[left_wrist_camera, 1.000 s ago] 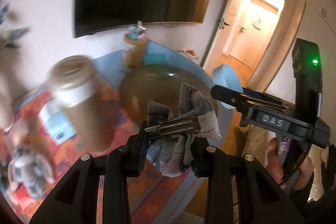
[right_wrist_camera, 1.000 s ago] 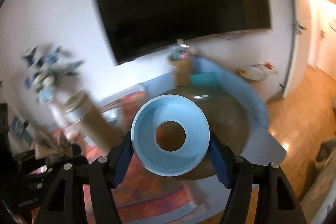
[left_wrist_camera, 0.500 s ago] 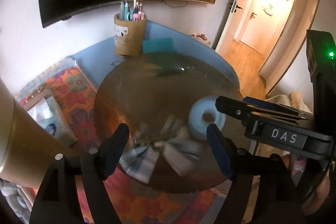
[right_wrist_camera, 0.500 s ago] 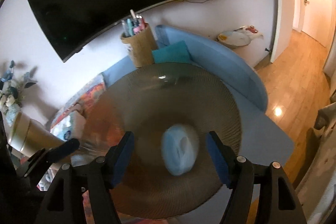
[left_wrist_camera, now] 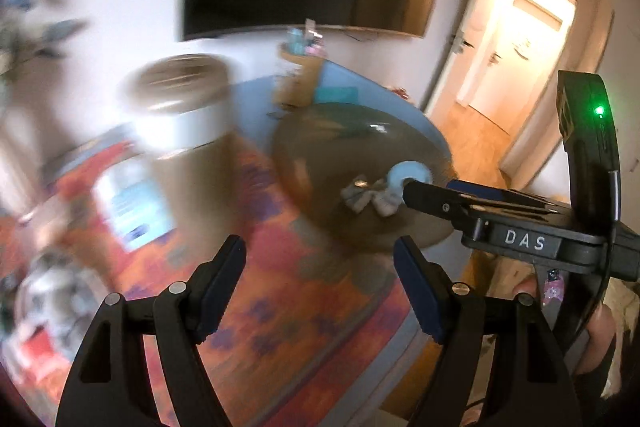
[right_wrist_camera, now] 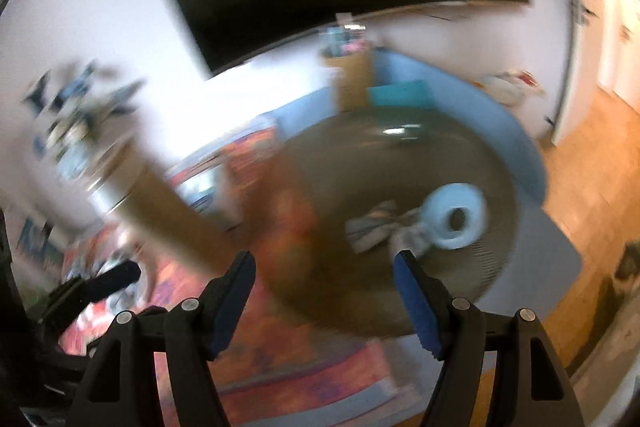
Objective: Organize soft objects
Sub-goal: 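Swing both open grippers back over the floral table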
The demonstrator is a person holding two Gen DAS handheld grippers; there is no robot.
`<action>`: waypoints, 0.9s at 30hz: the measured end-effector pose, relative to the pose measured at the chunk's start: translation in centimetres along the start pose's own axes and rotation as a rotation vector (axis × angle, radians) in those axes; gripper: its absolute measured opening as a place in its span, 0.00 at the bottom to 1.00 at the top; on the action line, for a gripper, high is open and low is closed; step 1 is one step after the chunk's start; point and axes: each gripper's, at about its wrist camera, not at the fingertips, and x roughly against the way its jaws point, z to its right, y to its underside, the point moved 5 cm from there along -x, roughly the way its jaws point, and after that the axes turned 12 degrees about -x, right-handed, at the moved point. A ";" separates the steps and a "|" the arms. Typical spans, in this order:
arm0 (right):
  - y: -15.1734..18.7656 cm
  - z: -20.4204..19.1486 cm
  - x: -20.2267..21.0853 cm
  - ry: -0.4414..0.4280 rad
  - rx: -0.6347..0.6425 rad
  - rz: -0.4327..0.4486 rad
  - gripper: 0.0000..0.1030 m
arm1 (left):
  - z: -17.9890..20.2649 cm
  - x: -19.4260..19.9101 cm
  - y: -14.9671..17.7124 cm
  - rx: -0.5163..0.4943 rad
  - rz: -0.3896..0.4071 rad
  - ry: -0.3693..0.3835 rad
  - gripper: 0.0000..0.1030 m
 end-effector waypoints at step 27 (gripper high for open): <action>19.3 -27.7 -10.5 -0.240 0.445 -0.361 0.68 | -34.5 18.1 23.5 0.823 0.052 -0.441 0.72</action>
